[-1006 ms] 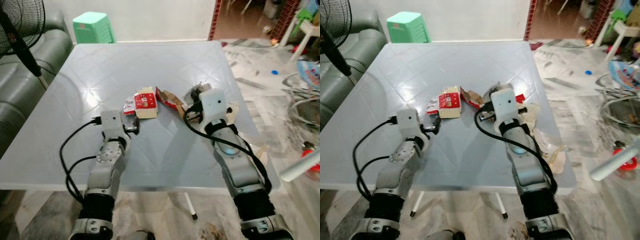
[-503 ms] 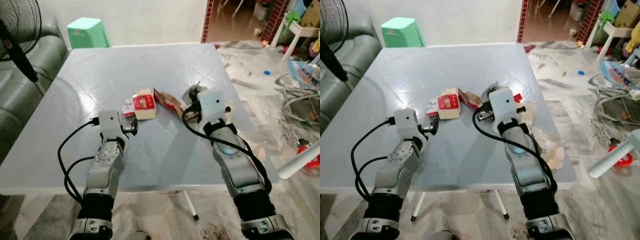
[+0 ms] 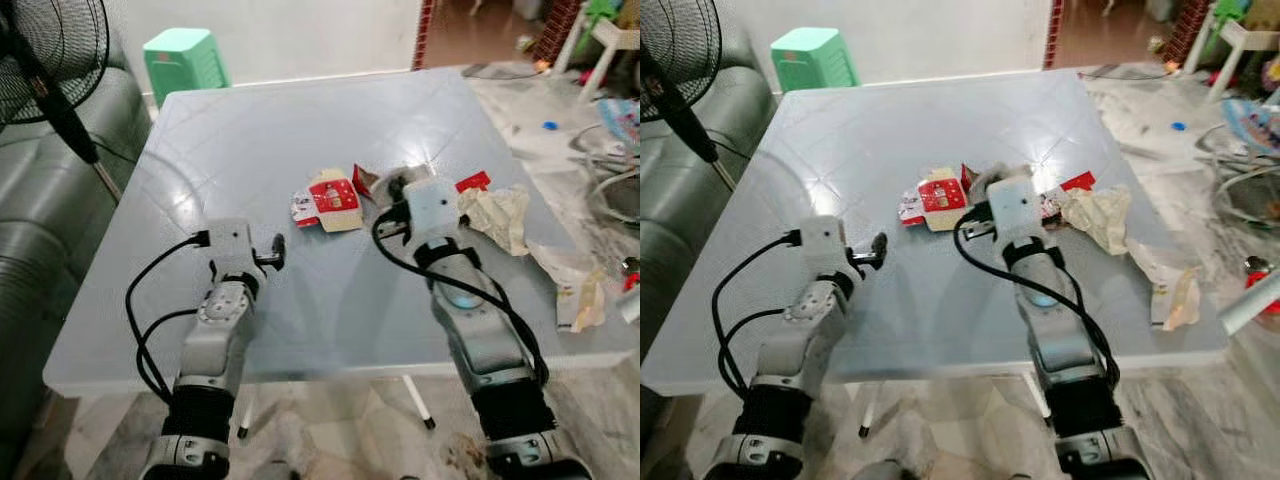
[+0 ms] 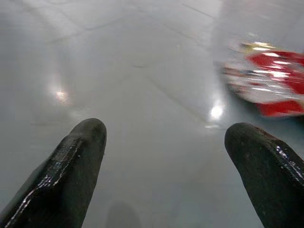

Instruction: Picking trash to rubbish bin

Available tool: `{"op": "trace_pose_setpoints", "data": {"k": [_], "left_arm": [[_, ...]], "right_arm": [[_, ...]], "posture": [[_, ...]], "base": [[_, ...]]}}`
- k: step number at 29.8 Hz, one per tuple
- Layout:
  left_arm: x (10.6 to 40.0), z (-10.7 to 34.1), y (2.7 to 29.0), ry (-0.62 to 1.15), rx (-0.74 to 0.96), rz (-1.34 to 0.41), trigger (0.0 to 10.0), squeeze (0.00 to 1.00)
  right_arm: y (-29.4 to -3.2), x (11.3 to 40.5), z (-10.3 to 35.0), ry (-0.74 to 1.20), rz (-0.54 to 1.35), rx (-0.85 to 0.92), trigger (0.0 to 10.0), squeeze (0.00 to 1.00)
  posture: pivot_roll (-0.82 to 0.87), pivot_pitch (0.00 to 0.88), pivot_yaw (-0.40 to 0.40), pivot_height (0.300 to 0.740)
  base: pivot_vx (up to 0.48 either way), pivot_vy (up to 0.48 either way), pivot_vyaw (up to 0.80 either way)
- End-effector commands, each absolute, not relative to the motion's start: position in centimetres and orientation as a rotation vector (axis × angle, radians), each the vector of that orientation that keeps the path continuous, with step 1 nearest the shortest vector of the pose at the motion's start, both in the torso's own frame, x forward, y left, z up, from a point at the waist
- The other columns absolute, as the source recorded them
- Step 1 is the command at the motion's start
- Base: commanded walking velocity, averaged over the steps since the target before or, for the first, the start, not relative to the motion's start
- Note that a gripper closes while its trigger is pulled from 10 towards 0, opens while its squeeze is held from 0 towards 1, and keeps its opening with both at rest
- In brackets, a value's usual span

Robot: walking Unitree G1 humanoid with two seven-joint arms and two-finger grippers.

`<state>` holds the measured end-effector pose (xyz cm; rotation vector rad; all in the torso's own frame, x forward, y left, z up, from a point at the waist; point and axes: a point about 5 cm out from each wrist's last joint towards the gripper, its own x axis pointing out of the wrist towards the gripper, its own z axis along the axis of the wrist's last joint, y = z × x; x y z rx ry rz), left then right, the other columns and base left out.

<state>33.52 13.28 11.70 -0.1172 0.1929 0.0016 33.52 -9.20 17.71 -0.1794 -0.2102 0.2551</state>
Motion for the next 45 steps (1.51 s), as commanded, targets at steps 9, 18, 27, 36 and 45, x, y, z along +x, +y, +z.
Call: {"op": "trace_pose_setpoints", "data": {"k": [9, 18, 27, 36, 45], "left_arm": [[33.53, 12.48, 13.11, 0.147, -0.131, -0.001, 10.0, 0.00], [33.44, 12.36, 13.37, 0.147, -0.149, 0.018, 10.0, 0.00], [33.45, 12.16, 13.38, 0.155, -0.152, 0.022, 10.0, 0.00], [33.42, 12.15, 13.58, 0.145, -0.159, 0.046, 10.0, 0.00], [33.53, 12.63, 14.04, 0.113, -0.206, 0.059, 10.0, 0.00]], "right_arm": [[-9.12, 33.54, 18.20, -0.230, 0.261, -0.194, 0.0, 0.00], [-9.19, 33.55, 18.21, -0.229, 0.261, -0.199, 0.0, 0.00], [-9.26, 33.54, 18.20, -0.228, 0.258, -0.202, 0.0, 0.00], [-9.24, 33.55, 18.21, -0.228, 0.260, -0.204, 0.0, 0.00], [-9.22, 33.50, 18.23, -0.229, 0.262, -0.204, 0.0, 0.00]], "posture": [[0.03, 0.059, 0.037, 0.740], [0.03, 0.062, 0.033, 0.740], [0.02, 0.064, 0.032, 0.740], [0.02, 0.065, 0.028, 0.740], [0.02, 0.065, 0.028, 0.740]], "base": [[0.000, 0.000, 0.00], [0.000, -0.419, 0.00], [0.000, -0.427, 0.00], [0.000, -0.166, 0.00], [0.000, 0.000, 0.00]]}}
